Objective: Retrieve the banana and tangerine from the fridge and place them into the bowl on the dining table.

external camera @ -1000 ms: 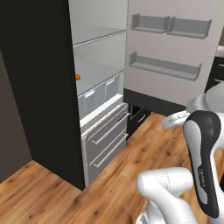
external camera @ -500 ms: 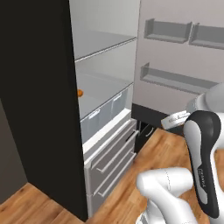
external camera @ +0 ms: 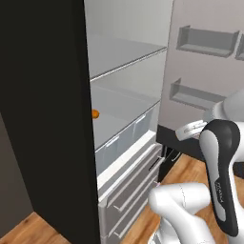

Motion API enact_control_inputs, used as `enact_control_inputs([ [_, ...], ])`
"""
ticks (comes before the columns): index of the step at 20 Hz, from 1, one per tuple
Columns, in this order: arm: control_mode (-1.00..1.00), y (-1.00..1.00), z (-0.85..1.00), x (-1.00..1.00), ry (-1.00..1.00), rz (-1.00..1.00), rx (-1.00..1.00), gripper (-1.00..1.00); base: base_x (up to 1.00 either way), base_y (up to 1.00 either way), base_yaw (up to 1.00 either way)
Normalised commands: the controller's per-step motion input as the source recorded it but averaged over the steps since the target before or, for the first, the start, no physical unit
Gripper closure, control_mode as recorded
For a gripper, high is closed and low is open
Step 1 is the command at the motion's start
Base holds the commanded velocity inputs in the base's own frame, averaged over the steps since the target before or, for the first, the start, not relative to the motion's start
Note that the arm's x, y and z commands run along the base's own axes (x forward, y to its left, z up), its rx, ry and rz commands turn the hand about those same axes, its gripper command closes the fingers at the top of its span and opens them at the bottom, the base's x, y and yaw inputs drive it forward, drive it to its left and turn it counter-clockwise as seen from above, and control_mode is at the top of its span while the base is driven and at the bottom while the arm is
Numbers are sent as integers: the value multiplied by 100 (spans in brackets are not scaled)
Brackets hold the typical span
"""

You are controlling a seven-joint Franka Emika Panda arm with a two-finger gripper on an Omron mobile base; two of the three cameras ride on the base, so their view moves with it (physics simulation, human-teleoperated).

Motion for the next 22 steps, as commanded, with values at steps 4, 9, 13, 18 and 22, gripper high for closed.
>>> enact_control_inputs([
  [4, 100, 0, 0, 0, 0, 0, 0, -100, 24, -13, 37],
  [9, 100, 0, 0, 0, 0, 0, 0, -100, 20, -29, 37],
  [13, 100, 0, 0, 0, 0, 0, 0, -100, 18, -41, 25],
  [18, 100, 0, 0, 0, 0, 0, 0, -100, 9, -44, 14],
  [22, 100, 0, 0, 0, 0, 0, 0, -100, 29, -11, 11],
])
